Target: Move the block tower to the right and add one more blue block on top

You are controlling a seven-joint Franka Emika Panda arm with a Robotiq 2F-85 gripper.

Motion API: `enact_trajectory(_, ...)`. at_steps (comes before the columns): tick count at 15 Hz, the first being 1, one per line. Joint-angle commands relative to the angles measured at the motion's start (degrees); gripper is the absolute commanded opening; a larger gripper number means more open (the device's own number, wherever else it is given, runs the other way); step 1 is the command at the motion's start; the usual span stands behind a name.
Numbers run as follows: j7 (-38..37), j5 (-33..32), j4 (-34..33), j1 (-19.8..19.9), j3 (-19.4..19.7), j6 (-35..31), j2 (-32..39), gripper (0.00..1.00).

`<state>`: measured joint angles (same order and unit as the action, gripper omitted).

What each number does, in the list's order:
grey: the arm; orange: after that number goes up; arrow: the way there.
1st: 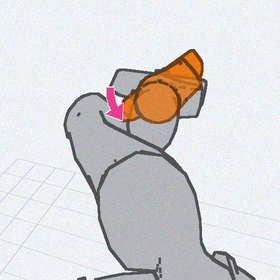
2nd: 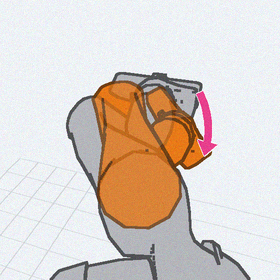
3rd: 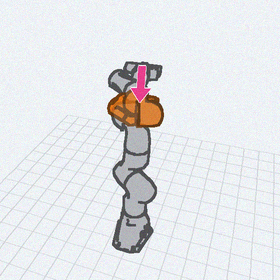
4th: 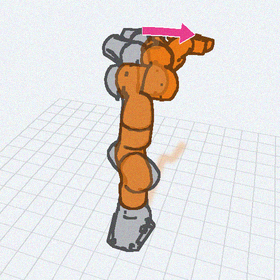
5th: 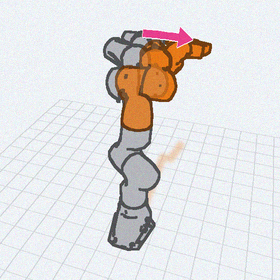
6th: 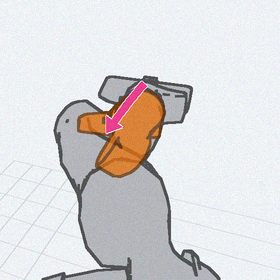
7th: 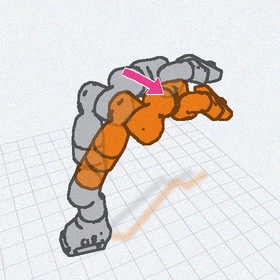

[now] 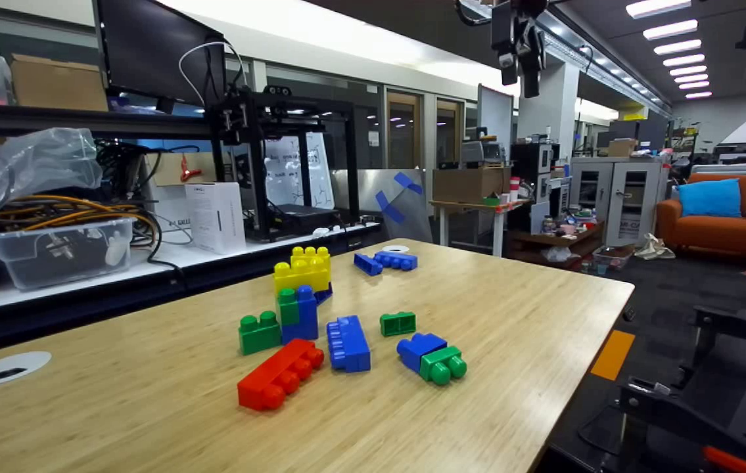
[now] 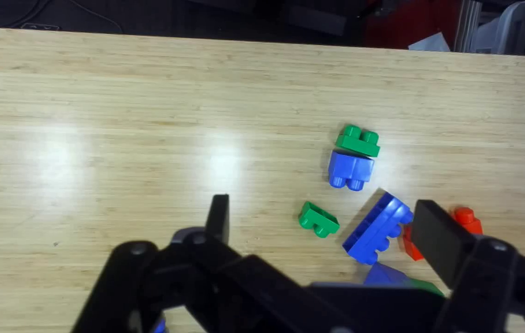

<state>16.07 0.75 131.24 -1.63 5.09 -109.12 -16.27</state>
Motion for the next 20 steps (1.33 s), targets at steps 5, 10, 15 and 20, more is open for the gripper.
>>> enact_trajectory(5,3.9,-0.1,-2.7,-0.7,-1.6,-1.0,2.8,1.0)
enact_trajectory(10,9.5,0.7,-9.3,-3.0,-3.6,-2.9,10.3,1.0)
enact_trajectory(15,13.9,0.7,-19.6,-3.0,-6.0,-6.2,22.1,1.0)
enact_trajectory(20,20.0,-0.2,-30.0,-2.3,-8.9,-5.4,31.8,1.0)
